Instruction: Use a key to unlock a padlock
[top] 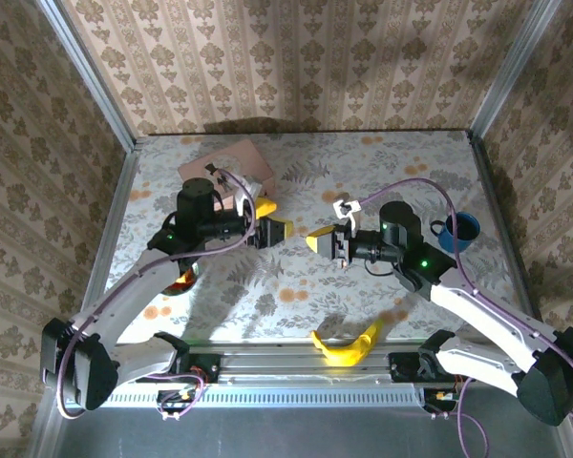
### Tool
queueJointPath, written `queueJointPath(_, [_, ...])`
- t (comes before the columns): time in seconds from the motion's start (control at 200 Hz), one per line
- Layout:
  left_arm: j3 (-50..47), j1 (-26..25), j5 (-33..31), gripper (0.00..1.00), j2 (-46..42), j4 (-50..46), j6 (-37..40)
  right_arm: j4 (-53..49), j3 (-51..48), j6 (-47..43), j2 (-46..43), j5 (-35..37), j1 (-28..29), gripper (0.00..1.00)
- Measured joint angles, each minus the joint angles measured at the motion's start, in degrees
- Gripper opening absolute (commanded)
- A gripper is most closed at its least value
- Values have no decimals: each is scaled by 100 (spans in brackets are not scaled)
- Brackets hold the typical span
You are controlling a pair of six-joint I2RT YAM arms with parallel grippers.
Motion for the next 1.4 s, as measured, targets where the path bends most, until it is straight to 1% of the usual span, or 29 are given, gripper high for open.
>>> queueJointPath(0.115, [11, 0, -909, 100, 46, -162, -87, -411, 0, 4, 4, 610, 0, 0])
queueJointPath(0.185, [125, -2, -1482, 100, 243, -413, -133, -654, 2, 9, 55, 979, 0, 0])
queueJointPath(0.335, [802, -140, -2898, 100, 1207, -1150, -293, -1180, 66, 52, 348, 1657, 0, 0])
queueJointPath(0.435, [1213, -282, -3633, 100, 1860, -1475, -485, -1517, 186, 118, 592, 2028, -2, 0])
queueJointPath(0.585, [1563, -382, -4660, 99, 2699, -1832, -1095, -1773, 256, 208, 793, 2304, -7, 0])
queueJointPath(0.83, [2124, -380, -6175, 98, 3915, -2452, -2317, -1821, 256, 358, 809, 2441, -44, 0])
queueJointPath(0.935, [2485, -380, -6642, 97, 4312, -2656, -2583, -1821, 258, 400, 809, 2452, -66, 0])
queueJointPath(1.07, [2747, -380, -6988, 96, 4581, -2645, -2763, -1812, 258, 463, 809, 2448, -81, 0])
queueJointPath(1.2, [2933, -369, -7193, 95, 4747, -2643, -2898, -1788, 258, 487, 822, 2413, -92, 0])
queueJointPath(1.24, [2999, -352, -7235, 93, 4813, -2645, -2938, -1777, 258, 490, 837, 2404, -94, 0])
queueJointPath(1.4, [3104, -289, -7370, 90, 5047, -2649, -3025, -1764, 258, 494, 894, 2323, -103, 0])
